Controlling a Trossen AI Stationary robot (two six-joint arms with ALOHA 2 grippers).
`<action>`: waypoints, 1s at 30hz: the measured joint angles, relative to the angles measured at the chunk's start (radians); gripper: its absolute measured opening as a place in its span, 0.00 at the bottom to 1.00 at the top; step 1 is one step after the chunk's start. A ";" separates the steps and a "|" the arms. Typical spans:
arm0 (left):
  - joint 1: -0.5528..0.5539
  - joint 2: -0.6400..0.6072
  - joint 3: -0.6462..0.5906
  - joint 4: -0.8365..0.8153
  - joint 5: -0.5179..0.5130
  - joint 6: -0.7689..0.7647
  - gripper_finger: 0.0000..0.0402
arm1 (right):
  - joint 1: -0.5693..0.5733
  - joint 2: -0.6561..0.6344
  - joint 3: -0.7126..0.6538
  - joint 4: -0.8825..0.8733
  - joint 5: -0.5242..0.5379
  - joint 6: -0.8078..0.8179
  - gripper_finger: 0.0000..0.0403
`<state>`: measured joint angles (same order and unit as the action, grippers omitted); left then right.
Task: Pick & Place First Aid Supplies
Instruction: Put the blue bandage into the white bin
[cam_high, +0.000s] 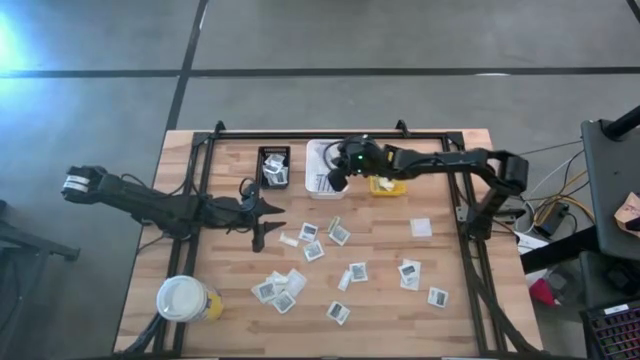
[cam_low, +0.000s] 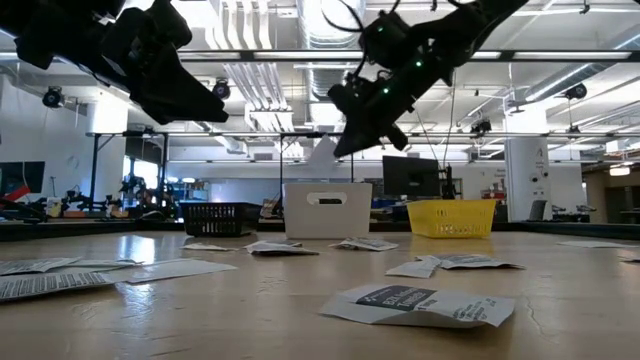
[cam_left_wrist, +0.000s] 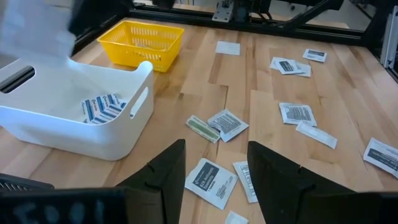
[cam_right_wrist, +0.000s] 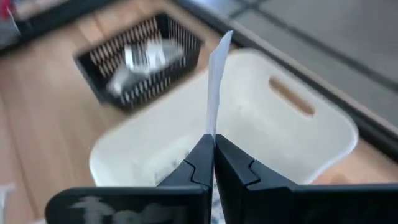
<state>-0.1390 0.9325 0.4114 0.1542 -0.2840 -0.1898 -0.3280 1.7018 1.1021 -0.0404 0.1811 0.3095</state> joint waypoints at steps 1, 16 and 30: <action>0.000 0.000 0.000 0.000 0.000 0.000 0.41 | 0.001 0.013 0.020 -0.037 -0.006 -0.003 0.02; 0.000 0.000 -0.001 -0.015 0.000 -0.021 0.41 | -0.013 0.096 0.105 -0.222 -0.289 0.005 0.02; 0.000 0.000 -0.001 -0.021 0.000 -0.023 0.41 | -0.022 0.111 0.099 -0.233 -0.284 0.009 0.03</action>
<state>-0.1390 0.9325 0.4107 0.1329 -0.2836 -0.2127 -0.3504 1.8126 1.2007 -0.2733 -0.1024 0.3183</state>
